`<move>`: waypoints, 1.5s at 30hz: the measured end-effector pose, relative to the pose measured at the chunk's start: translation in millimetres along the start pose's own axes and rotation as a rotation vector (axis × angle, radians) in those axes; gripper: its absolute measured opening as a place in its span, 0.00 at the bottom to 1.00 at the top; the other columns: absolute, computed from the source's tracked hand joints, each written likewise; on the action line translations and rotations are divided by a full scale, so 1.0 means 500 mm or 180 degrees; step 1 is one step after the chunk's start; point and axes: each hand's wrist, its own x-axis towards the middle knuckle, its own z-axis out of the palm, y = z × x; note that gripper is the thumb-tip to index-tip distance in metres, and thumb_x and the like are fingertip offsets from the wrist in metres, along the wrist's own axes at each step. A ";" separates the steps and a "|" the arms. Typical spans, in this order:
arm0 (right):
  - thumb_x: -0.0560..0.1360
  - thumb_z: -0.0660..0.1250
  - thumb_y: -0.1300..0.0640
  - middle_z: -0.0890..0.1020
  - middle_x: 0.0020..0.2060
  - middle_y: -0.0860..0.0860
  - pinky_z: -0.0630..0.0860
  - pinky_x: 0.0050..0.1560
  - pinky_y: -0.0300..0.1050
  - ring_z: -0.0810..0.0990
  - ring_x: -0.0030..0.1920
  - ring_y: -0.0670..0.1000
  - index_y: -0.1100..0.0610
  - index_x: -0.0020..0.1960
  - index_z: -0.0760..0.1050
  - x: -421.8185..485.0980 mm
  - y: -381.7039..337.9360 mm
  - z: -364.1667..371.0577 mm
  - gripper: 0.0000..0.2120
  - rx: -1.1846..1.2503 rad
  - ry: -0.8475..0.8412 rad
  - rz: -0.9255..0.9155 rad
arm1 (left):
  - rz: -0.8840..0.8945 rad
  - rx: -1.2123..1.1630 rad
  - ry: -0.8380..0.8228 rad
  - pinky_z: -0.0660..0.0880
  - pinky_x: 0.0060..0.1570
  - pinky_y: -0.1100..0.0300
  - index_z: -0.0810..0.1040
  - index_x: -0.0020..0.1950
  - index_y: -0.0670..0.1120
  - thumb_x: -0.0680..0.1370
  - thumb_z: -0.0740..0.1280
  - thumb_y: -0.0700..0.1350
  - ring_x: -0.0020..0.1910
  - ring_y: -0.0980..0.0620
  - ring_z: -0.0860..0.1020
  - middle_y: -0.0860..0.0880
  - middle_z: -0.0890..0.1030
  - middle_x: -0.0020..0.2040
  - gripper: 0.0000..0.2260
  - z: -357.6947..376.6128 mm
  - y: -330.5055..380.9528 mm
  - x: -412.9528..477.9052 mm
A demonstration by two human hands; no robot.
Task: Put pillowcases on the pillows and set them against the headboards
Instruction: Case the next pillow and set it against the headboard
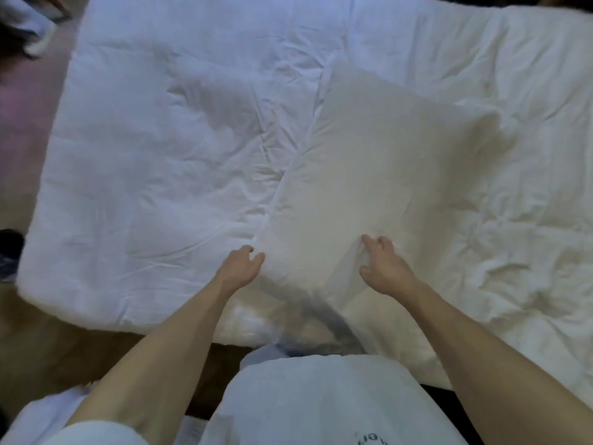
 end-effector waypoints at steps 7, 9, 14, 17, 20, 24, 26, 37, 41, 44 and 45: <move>0.76 0.63 0.55 0.66 0.65 0.63 0.69 0.63 0.50 0.72 0.64 0.65 0.55 0.76 0.57 0.065 -0.102 -0.045 0.31 0.0636 0.0182 0.0572 | 0.0370 -0.0239 -0.0301 0.65 0.71 0.47 0.62 0.77 0.44 0.78 0.62 0.63 0.73 0.42 0.66 0.42 0.65 0.76 0.34 -0.063 0.060 0.094; 0.74 0.65 0.53 0.66 0.63 0.62 0.68 0.66 0.50 0.70 0.65 0.65 0.55 0.76 0.58 0.087 -0.113 -0.061 0.32 0.0618 0.0237 0.0505 | 0.0410 -0.0127 -0.0402 0.65 0.71 0.46 0.60 0.78 0.44 0.77 0.63 0.65 0.74 0.41 0.65 0.42 0.64 0.77 0.37 -0.073 0.077 0.119; 0.71 0.72 0.46 0.50 0.77 0.61 0.61 0.73 0.58 0.58 0.75 0.65 0.49 0.79 0.39 0.159 -0.148 -0.104 0.51 0.1287 0.0301 0.1116 | 0.0421 -0.0245 -0.0641 0.66 0.70 0.46 0.58 0.78 0.46 0.68 0.71 0.70 0.73 0.43 0.65 0.45 0.64 0.77 0.48 -0.073 0.096 0.166; 0.67 0.75 0.41 0.40 0.78 0.60 0.58 0.74 0.62 0.53 0.77 0.66 0.46 0.77 0.30 0.201 -0.165 -0.117 0.60 0.1805 0.0210 0.1493 | 0.0335 -0.0083 -0.0809 0.69 0.68 0.46 0.59 0.77 0.47 0.63 0.71 0.73 0.70 0.43 0.69 0.46 0.68 0.73 0.52 -0.052 0.072 0.185; 0.67 0.75 0.39 0.38 0.78 0.59 0.56 0.74 0.62 0.49 0.77 0.66 0.45 0.77 0.29 0.233 -0.168 -0.116 0.61 0.1757 -0.0007 0.1644 | -0.0002 -0.0476 -0.0833 0.71 0.66 0.45 0.61 0.76 0.50 0.57 0.69 0.80 0.68 0.46 0.70 0.49 0.70 0.71 0.56 -0.039 0.050 0.218; 0.67 0.75 0.38 0.37 0.78 0.62 0.56 0.76 0.58 0.50 0.78 0.64 0.47 0.77 0.28 0.259 -0.147 -0.118 0.62 0.1612 -0.0269 0.1611 | -0.0065 -0.1038 -0.0600 0.72 0.66 0.48 0.66 0.73 0.47 0.59 0.72 0.76 0.67 0.46 0.74 0.48 0.73 0.69 0.52 -0.055 0.089 0.262; 0.66 0.77 0.39 0.37 0.78 0.63 0.56 0.75 0.54 0.50 0.78 0.63 0.47 0.77 0.28 0.269 -0.137 -0.125 0.64 0.1683 -0.0399 0.1557 | -0.0108 -0.1184 -0.0569 0.68 0.69 0.51 0.61 0.77 0.43 0.64 0.75 0.69 0.71 0.45 0.70 0.46 0.69 0.73 0.51 -0.060 0.113 0.281; 0.66 0.78 0.41 0.41 0.79 0.61 0.55 0.75 0.52 0.48 0.79 0.59 0.48 0.78 0.30 0.274 -0.110 -0.134 0.64 0.1962 -0.0422 0.1417 | -0.0104 -0.1583 -0.1114 0.76 0.39 0.65 0.81 0.60 0.46 0.71 0.75 0.60 0.47 0.57 0.82 0.52 0.84 0.52 0.24 -0.045 0.144 0.297; 0.54 0.77 0.35 0.58 0.78 0.54 0.67 0.72 0.56 0.64 0.74 0.57 0.43 0.79 0.41 0.246 -0.105 -0.151 0.65 0.2076 -0.0297 0.1259 | 0.0020 -0.1370 -0.0778 0.72 0.37 0.63 0.82 0.54 0.46 0.74 0.72 0.53 0.45 0.54 0.79 0.51 0.82 0.48 0.14 -0.055 0.166 0.278; 0.60 0.76 0.40 0.76 0.64 0.49 0.76 0.62 0.54 0.77 0.60 0.52 0.47 0.69 0.64 0.215 -0.095 -0.164 0.42 0.2187 -0.0123 0.1061 | 0.0178 -0.1235 -0.0567 0.71 0.35 0.60 0.82 0.45 0.45 0.75 0.70 0.49 0.40 0.52 0.79 0.52 0.81 0.38 0.07 -0.060 0.189 0.249; 0.64 0.76 0.44 0.77 0.61 0.48 0.76 0.61 0.52 0.78 0.58 0.50 0.47 0.66 0.67 0.202 -0.094 -0.166 0.35 0.2251 -0.0102 0.0989 | 0.0250 -0.1115 -0.0451 0.70 0.36 0.59 0.81 0.43 0.46 0.73 0.69 0.50 0.38 0.51 0.79 0.53 0.80 0.36 0.08 -0.055 0.195 0.241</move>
